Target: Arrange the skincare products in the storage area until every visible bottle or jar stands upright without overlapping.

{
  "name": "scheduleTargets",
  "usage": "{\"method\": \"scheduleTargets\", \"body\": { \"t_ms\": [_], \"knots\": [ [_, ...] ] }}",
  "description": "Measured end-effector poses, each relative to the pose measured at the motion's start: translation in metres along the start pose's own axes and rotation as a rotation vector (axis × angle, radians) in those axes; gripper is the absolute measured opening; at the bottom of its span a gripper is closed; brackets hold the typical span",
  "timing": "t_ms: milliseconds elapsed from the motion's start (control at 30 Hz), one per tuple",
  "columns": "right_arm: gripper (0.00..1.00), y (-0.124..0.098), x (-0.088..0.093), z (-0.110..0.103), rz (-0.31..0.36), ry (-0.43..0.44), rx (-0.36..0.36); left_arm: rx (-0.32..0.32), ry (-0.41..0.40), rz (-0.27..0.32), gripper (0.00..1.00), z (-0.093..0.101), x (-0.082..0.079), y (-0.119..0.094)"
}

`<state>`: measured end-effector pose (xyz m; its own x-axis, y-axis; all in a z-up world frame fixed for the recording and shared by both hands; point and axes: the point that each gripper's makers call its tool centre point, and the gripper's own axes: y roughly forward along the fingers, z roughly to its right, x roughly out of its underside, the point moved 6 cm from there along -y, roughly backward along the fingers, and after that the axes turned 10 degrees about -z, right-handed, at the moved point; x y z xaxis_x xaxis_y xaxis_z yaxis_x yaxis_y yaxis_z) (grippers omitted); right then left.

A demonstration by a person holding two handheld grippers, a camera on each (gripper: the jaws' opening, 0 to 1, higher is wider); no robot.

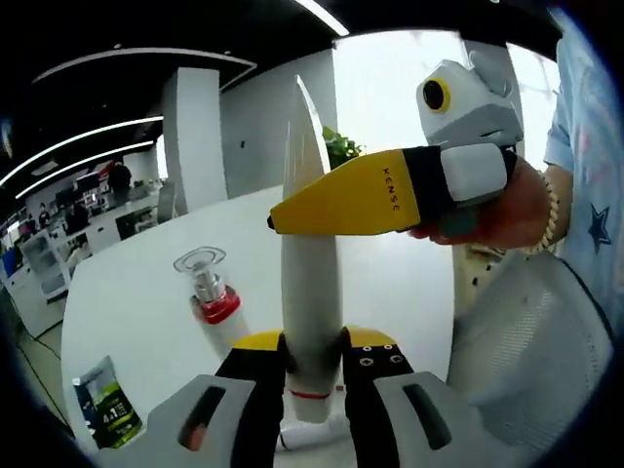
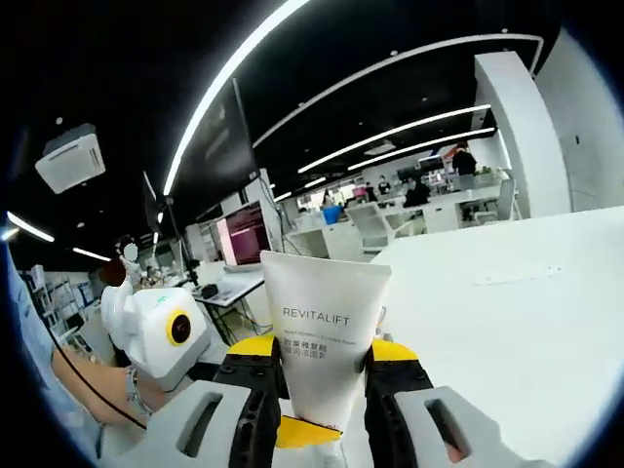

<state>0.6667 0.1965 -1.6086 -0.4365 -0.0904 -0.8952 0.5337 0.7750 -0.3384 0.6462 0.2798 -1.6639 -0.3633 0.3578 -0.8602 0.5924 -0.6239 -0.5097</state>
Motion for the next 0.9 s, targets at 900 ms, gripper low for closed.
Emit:
{"method": "scheduleTargets", "body": {
  "t_ms": [900],
  "knots": [
    [0.29, 0.056, 0.019, 0.087, -0.061, -0.095, 0.389, -0.170, -0.341, -0.117, 0.26, -0.046, 0.029, -0.010]
  ]
}}
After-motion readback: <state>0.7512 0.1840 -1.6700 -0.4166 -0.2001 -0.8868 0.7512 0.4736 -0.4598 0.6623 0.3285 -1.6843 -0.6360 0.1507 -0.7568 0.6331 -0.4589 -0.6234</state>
